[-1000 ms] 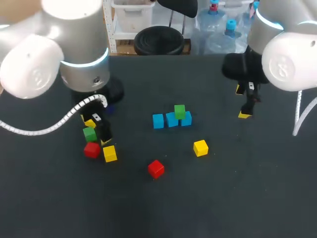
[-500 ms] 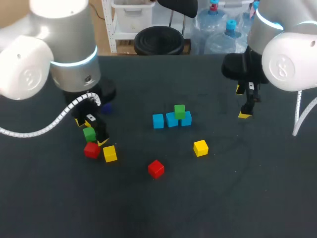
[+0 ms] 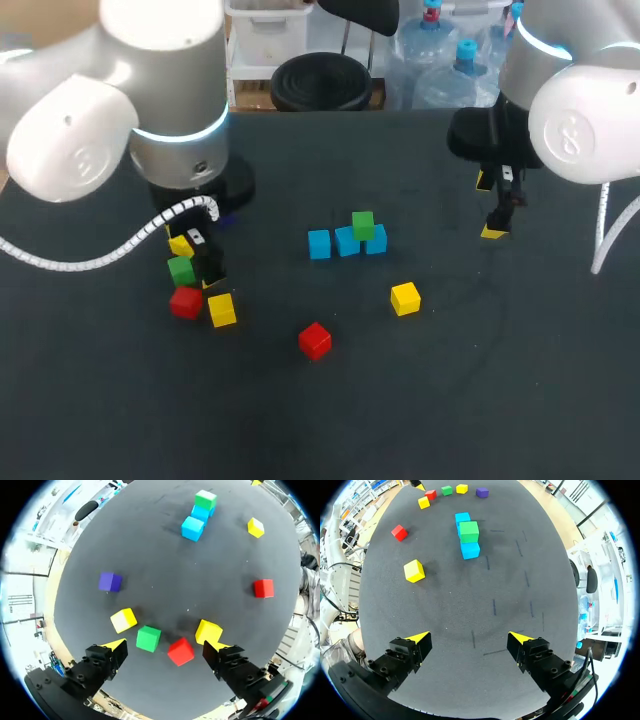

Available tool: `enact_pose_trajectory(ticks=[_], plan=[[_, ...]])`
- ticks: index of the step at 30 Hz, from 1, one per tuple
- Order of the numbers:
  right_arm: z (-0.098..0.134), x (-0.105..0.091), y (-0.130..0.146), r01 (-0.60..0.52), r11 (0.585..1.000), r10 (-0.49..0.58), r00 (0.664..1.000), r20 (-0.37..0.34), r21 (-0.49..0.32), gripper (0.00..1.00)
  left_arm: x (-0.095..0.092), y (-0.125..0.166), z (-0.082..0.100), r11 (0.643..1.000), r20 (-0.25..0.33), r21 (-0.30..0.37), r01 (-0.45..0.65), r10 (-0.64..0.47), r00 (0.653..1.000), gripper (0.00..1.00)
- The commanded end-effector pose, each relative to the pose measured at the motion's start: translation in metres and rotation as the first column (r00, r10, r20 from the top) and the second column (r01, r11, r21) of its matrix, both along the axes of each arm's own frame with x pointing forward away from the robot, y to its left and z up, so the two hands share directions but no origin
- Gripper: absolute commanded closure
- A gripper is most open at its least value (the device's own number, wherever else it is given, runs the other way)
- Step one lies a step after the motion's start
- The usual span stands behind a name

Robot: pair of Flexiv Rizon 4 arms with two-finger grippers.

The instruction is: Place the blue cubes, place green cubes on the blue cubes, place the yellow cubes on the green cubes, then place the red cubes on the yellow cubes, and place purple cube on the red cubes.

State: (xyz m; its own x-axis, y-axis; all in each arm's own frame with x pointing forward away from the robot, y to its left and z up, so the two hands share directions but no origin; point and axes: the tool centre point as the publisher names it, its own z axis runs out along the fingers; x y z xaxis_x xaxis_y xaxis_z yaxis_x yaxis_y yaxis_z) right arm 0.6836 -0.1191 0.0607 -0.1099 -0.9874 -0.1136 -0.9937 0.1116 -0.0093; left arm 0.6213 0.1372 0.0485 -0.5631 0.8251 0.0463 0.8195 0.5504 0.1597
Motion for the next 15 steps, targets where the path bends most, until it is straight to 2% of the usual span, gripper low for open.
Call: enact_pose_trajectory(ticks=[1,2,9,15], plan=[[0.0,0.0,-0.001,0.0,1.0,0.0,1.0,0.002,0.002,0.0,0.0,0.011,-0.015,0.999,0.002,-0.042,0.006,-0.006,1.0,0.0],[0.0,0.0,-0.001,0.0,1.0,0.0,1.0,0.002,0.002,0.0,0.001,0.013,-0.018,0.999,-0.016,-0.043,-0.008,0.007,1.0,0.0],[0.0,0.0,-0.001,0.0,1.0,0.0,1.0,0.002,0.002,0.0,-0.001,0.021,-0.026,0.998,-0.024,-0.057,-0.012,0.011,1.0,0.0],[0.0,0.0,-0.001,0.0,1.0,0.0,1.0,0.002,0.002,0.0,0.006,0.027,-0.032,0.997,-0.033,-0.075,-0.001,-0.001,0.999,0.0]])
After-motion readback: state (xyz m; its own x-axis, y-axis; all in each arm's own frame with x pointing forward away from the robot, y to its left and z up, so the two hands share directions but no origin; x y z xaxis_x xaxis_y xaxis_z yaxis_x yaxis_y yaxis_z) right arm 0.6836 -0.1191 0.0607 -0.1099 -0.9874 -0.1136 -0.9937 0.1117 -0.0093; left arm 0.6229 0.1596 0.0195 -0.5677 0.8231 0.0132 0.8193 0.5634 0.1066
